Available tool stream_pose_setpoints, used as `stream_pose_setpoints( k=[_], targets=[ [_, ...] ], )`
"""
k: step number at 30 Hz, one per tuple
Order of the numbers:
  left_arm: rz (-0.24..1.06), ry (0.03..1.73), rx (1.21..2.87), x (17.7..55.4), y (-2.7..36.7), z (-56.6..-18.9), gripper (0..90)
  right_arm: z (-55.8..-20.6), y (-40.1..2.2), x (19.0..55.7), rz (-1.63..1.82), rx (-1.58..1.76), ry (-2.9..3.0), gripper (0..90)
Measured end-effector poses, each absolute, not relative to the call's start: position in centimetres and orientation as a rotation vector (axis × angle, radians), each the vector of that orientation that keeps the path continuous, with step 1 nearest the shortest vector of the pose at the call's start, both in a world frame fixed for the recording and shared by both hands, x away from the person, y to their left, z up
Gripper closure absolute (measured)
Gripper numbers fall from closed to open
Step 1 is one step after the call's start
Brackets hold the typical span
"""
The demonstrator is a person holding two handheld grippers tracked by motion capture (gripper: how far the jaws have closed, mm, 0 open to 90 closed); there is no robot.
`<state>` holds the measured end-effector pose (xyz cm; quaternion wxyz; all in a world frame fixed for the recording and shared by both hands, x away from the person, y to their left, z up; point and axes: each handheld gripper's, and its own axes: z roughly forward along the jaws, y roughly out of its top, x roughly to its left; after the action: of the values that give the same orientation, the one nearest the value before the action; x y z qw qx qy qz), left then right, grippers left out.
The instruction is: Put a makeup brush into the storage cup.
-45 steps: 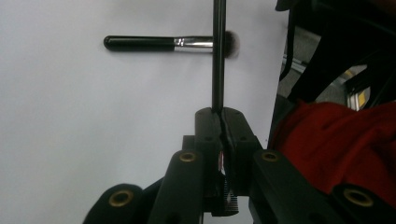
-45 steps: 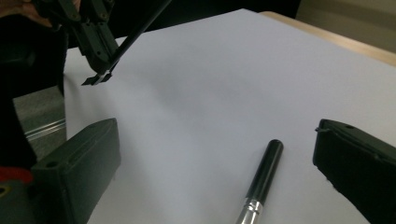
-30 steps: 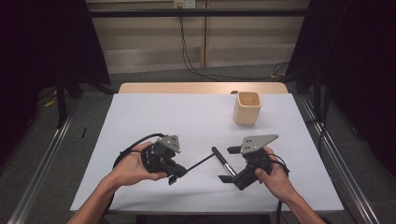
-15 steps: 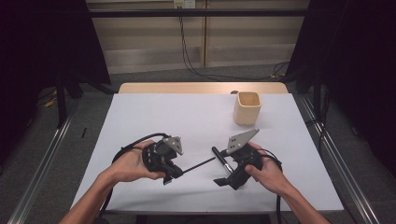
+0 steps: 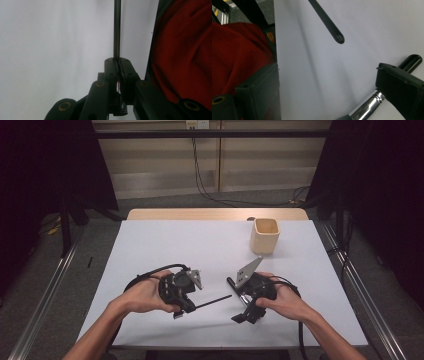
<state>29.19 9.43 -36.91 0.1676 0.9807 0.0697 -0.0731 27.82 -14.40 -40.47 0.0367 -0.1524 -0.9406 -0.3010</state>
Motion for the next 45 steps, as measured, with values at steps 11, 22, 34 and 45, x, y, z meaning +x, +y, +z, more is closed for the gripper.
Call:
stream_pose_setpoints(
  k=[11,22,34,45],
  targets=[
    [-0.207,0.166,2.839,28.9,8.6,-37.4,85.9,-40.8,-13.0,28.2,-0.711,-0.442,-2.887,5.0],
    [-0.201,0.133,2.814,28.8,8.3,-37.9,85.8,-41.2,-12.1,29.0,-0.715,-0.395,-2.845,27.7],
    [-0.194,0.120,2.837,28.8,7.9,-38.6,85.8,-41.0,-11.3,29.6,-0.692,-0.348,-2.847,45.9],
    [-0.182,0.116,2.849,28.8,7.7,-39.1,85.8,-40.8,-11.1,29.4,-0.704,-0.291,-2.858,67.0]
  ],
)
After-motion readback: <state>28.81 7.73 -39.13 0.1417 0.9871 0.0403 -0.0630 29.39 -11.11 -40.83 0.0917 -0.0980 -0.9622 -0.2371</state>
